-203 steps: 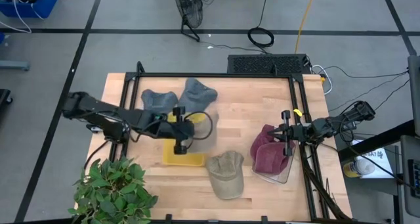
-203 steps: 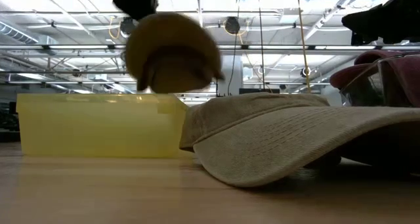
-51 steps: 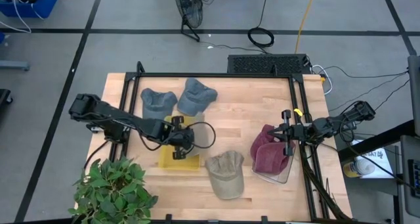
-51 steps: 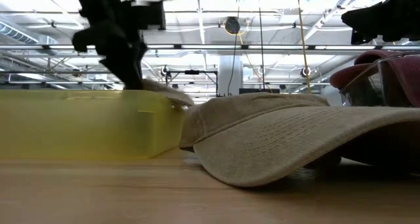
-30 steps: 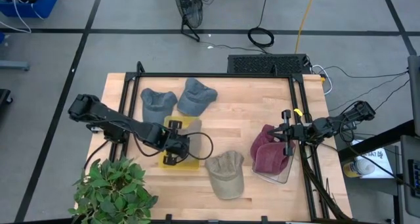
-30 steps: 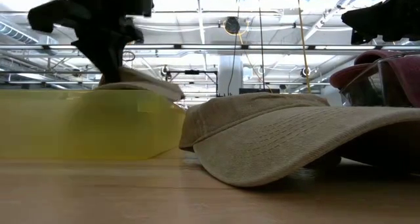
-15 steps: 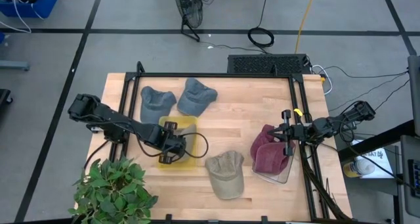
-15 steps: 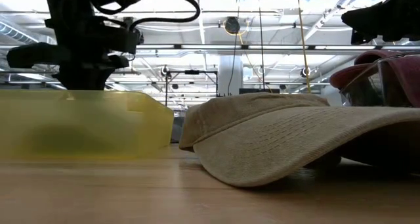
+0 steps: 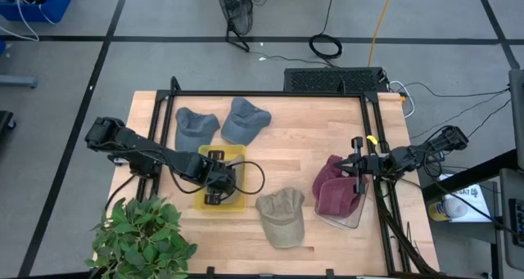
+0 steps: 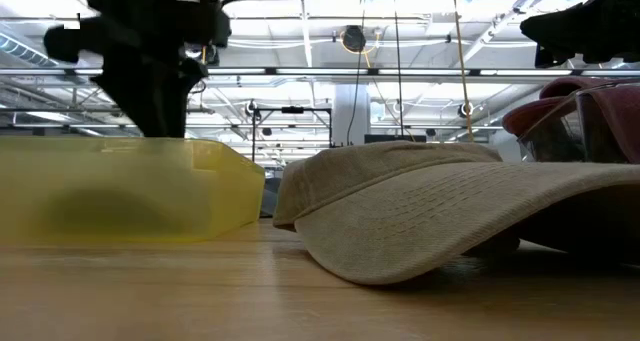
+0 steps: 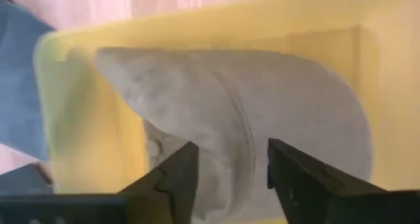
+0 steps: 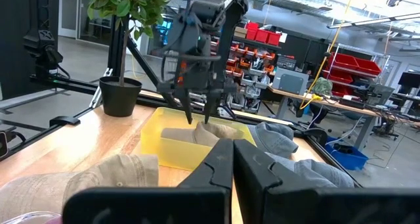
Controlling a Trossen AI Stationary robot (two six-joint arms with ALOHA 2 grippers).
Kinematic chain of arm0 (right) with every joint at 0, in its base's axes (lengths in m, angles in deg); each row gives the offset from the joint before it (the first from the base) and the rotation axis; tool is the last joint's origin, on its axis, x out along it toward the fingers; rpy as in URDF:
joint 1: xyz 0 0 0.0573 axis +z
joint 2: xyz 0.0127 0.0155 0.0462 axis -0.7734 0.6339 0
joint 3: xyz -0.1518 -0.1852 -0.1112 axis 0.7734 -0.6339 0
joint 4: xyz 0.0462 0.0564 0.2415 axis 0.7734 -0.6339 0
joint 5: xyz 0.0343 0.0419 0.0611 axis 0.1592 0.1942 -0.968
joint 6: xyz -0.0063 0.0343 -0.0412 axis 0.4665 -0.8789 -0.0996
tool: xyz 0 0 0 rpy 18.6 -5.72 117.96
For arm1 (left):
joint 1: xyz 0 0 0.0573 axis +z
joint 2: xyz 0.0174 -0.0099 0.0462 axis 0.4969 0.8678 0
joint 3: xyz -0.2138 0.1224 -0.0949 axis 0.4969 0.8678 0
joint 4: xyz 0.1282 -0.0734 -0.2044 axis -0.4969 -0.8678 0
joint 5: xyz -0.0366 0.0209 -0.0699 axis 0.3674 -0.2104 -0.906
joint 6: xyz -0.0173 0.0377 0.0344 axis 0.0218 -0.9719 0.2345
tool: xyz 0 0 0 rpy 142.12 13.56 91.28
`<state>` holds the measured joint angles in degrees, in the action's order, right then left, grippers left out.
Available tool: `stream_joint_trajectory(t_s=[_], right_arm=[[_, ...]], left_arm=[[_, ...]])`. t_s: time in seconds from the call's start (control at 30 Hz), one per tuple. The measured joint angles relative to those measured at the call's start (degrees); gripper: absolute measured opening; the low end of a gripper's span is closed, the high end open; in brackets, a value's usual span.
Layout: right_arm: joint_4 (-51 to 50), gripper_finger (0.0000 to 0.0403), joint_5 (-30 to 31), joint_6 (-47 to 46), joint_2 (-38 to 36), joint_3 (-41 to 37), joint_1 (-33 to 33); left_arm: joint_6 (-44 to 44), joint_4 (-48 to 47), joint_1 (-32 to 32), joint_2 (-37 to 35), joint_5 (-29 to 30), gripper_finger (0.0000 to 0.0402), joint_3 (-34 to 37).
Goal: Pick & Place hat
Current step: Put the top brown cap into the yellow bin, then adjust the yellow bin
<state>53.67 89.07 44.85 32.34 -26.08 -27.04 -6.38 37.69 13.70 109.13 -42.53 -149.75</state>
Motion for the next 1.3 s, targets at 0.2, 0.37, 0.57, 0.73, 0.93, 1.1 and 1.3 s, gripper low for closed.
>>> stream_joint_trajectory(t_s=[0.2, 0.37, 0.57, 0.73, 0.93, 1.1, 1.3], right_arm=[[0.0, 0.0, 0.0, 0.0, 0.0, 0.0, 0.0], [0.0, 0.0, 0.0, 0.0, 0.0, 0.0, 0.0], [0.0, 0.0, 0.0, 0.0, 0.0, 0.0, 0.0], [0.0, 0.0, 0.0, -0.1, 0.0, 0.0, 0.0], [0.0, 0.0, 0.0, -0.1, 0.0, 0.0, 0.0], [0.0, 0.0, 0.0, -0.2, 0.0, 0.0, 0.0], [0.0, 0.0, 0.0, -0.2, 0.0, 0.0, 0.0]], left_arm=[[8.2, -11.8, -0.3, 0.0, 6.3, 0.0214, -7.4], [19.9, -24.9, -0.5, 0.0, 9.1, 0.0163, -9.9], [26.9, -29.0, -0.5, 0.0, 5.3, 0.002, -6.5], [30.5, -29.2, -0.7, 0.0, 3.2, 0.0011, -2.7], [33.4, -29.0, -0.5, 0.0, 0.6, 0.0008, 2.1], [35.5, -28.1, -0.5, 0.0, -1.2, 0.0006, 5.0], [31.7, -20.8, -0.5, 0.0, -3.1, 0.0003, 7.4]])
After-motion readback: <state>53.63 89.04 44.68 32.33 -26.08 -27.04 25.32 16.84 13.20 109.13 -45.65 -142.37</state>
